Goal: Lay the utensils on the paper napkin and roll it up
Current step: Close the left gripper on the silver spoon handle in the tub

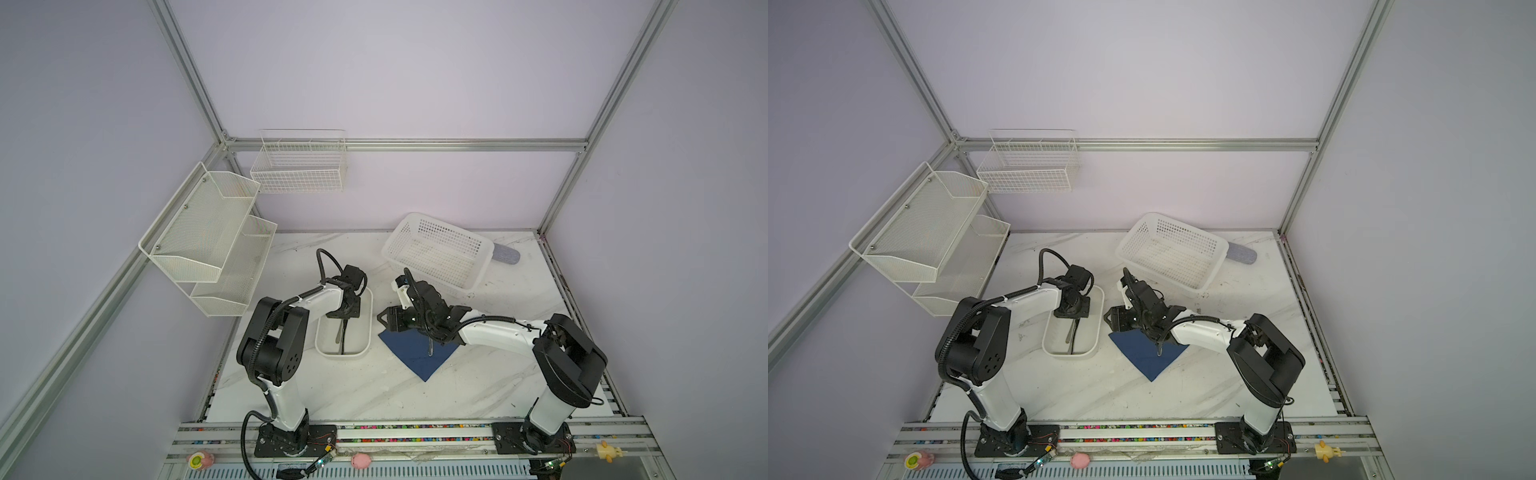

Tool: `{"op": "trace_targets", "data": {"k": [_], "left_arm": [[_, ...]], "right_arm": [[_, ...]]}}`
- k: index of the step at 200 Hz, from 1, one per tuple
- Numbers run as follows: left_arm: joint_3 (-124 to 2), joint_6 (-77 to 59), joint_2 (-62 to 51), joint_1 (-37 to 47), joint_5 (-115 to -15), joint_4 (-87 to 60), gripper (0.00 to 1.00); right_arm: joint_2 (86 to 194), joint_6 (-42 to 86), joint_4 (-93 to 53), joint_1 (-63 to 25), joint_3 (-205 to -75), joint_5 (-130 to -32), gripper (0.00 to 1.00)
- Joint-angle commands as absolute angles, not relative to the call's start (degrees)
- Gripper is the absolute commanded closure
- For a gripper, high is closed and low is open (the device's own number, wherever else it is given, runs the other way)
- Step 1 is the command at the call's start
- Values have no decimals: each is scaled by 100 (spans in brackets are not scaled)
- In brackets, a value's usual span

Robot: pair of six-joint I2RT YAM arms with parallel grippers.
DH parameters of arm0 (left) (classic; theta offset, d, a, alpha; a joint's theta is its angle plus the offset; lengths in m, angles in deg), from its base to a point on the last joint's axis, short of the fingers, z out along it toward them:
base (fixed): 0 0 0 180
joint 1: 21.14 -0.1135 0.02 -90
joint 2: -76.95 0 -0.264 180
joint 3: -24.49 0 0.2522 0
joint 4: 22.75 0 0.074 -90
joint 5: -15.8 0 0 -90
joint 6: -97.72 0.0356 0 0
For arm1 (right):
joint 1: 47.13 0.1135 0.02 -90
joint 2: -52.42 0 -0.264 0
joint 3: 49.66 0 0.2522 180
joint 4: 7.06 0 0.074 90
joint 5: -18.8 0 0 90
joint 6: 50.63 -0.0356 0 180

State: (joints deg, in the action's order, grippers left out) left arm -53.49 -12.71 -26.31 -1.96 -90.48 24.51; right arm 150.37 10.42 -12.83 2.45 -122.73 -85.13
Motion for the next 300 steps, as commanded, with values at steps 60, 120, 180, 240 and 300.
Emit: {"op": "trace_targets", "data": {"k": [60,120,180,240,300], "left_arm": [[-5303,-1495,-2141,-246,-9120,2283,100],[-5120,-1672,-2263,-469,-8418,2102,100],[-5047,-1698,-2429,-576,-8281,2108,100],[-4978,-1672,-2480,-577,-8384,2098,100],[-4931,-1676,-2629,-578,-8400,2081,100]], "right_arm": [[14980,1013,-1144,282,-12337,-8346,44],[14976,1033,-1203,288,-12354,-8312,44],[14954,1036,-1230,284,-12354,-8280,44],[14972,1048,-1265,288,-12361,-8258,44],[14965,1090,-1325,286,-12354,-8245,44]]}}
